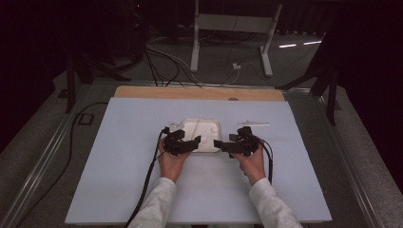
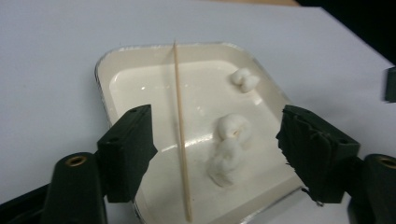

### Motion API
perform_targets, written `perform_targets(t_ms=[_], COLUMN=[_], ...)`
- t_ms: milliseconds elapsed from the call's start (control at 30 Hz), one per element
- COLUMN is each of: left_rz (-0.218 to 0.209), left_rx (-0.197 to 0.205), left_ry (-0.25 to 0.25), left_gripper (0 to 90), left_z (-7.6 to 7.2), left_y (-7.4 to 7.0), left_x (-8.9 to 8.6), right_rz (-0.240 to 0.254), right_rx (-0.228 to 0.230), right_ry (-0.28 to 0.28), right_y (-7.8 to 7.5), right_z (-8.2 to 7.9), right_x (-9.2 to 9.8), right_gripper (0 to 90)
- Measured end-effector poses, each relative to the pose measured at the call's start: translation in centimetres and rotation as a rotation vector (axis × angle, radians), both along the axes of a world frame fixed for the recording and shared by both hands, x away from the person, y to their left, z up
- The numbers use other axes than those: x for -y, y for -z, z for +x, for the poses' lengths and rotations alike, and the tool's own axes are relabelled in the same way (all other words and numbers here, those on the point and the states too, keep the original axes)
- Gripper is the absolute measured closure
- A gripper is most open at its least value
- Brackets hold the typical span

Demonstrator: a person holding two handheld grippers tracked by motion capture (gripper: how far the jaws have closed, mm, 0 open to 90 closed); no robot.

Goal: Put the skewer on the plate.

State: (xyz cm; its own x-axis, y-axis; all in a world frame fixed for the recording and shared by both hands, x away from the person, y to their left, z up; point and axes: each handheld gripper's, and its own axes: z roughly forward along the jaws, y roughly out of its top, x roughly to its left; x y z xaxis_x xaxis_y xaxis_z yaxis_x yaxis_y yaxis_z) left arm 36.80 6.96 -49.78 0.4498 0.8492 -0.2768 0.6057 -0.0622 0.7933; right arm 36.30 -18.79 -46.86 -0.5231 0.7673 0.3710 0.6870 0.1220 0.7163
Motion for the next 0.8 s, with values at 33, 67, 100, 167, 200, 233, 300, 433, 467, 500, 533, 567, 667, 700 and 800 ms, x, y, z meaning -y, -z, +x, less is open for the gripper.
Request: perform_targets(t_ms=[33, 67, 100, 167, 200, 233, 300, 433, 467, 500, 533, 567, 667, 700, 800], left_rz=[0.000, -0.002, -0.003, -0.007, -0.007, -0.007, -0.005, 0.000, 0.005, 0.011, 0.017, 0.026, 0.039, 0.039, 0.049], left_rx=[0.007, 0.016, 0.026, 0.046, 0.056, 0.065, 0.089, 0.138, 0.151, 0.164, 0.174, 0.182, 0.199, 0.204, 0.208], left_ry=[0.005, 0.012, 0.019, 0.036, 0.043, 0.051, 0.058, 0.041, 0.034, 0.027, 0.019, 0.013, 0.001, -0.007, -0.028], left_gripper=[23.4, 21.0, 19.5, 16.3, 15.6, 13.3, 8.2, 1.6, 0.9, 0.7, 0.7, 0.7, 0.6, 0.6, 0.6], left_z=[-0.2, -0.4, -0.7, -1.3, -1.7, -2.1, -2.8, -4.2, -4.6, -4.9, -5.2, -5.5, -6.3, -6.5, -7.2], left_y=[-0.3, -0.7, -1.0, -1.7, -2.0, -2.4, -3.1, -4.3, -4.5, -4.7, -4.8, -4.9, -5.0, -5.0, -4.9], left_x=[-0.3, -0.5, -0.8, -1.6, -2.0, -2.3, -3.3, -5.4, -5.9, -6.4, -6.9, -7.4, -8.7, -9.1, -10.3], right_rz=[-0.002, -0.006, -0.007, -0.010, -0.010, -0.015, -0.032, -0.049, -0.051, -0.055, -0.057, -0.062, -0.079, -0.087, -0.106], right_rx=[0.001, 0.006, 0.008, 0.016, 0.018, 0.024, 0.035, 0.044, 0.048, 0.060, 0.069, 0.081, 0.113, 0.124, 0.144], right_ry=[-0.001, -0.002, 0.001, -0.002, -0.001, 0.001, -0.001, 0.001, 0.000, -0.001, -0.001, -0.002, -0.016, -0.022, -0.033], right_y=[0.0, -0.1, -0.2, -0.2, -0.3, -0.3, -0.3, -0.3, -0.4, -0.5, -0.6, -0.7, -0.9, -1.0, -1.0], right_z=[-0.1, -0.2, -0.3, -0.5, -0.7, -0.9, -1.2, -2.1, -2.4, -2.6, -2.9, -3.2, -4.0, -4.2, -4.9], right_x=[0.0, 0.1, 0.2, 0.4, 0.5, 0.7, 1.1, 2.0, 2.3, 2.5, 2.8, 3.0, 3.6, 3.8, 4.4], right_gripper=[14.9, 14.9, 14.9, 14.8, 14.8, 14.8, 14.6, 13.9, 13.6, 13.0, 12.2, 11.7, 9.9, 8.6, 4.0])
